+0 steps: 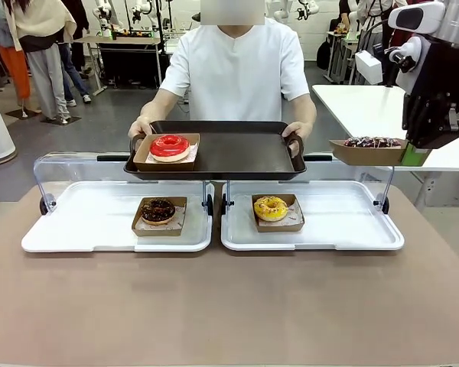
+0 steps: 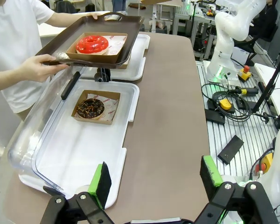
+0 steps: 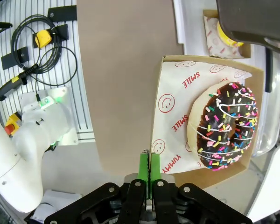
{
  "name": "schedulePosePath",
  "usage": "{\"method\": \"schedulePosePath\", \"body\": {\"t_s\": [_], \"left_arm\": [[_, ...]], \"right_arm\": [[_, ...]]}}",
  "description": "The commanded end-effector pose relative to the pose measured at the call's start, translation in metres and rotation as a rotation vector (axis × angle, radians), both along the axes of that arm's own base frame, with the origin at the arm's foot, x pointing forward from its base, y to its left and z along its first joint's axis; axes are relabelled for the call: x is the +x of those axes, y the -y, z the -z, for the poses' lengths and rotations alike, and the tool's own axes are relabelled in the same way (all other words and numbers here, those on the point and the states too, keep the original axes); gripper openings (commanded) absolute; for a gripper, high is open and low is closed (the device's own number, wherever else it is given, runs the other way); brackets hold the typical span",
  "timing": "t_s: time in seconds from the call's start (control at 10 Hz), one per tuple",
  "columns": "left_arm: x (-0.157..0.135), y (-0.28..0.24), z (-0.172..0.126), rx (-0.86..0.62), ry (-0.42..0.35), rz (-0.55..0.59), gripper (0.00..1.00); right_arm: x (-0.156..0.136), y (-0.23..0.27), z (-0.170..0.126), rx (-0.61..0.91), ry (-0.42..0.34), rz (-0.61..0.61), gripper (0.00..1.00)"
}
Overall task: Provide the desired donut to the person.
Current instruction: Place the picked Paper togo box onto the Handle tray extended by the person.
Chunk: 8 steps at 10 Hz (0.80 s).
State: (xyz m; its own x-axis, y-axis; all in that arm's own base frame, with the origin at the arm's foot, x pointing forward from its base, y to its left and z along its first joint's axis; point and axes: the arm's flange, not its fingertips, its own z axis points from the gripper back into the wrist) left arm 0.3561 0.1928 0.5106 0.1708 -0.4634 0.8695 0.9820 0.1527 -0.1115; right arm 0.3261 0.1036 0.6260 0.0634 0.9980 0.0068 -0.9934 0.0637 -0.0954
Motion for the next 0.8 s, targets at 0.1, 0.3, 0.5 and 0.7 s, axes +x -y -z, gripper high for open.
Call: {"method": "schedulePosePath", "body": {"t_s": [0.1,0.3,0.5,0.7], "left_arm": [[-0.0009,-0.0008,-0.0019,-0.016,0.013,0.0,1.0],[-0.0009,-0.0008,-0.0019,-0.016,0.013,0.0,1.0],[-0.0009,-0.0008,-0.0019,-0.016,0.013,0.0,1.0],[-0.0009,-0.0008,-0.0019,-0.016,0.013,0.0,1.0]], "right_arm": [[-0.0022,-0.0012,-0.0007,-0.01,-0.002,0.017,0.0],[-0.0022,-0.0012,-0.0007,-0.01,-0.002,0.017,0.0],[-0.0022,-0.0012,-0.0007,-0.01,-0.002,0.017,0.0],[-0.0022,-0.0012,-0.0007,-0.01,-0.002,0.017,0.0]]}}
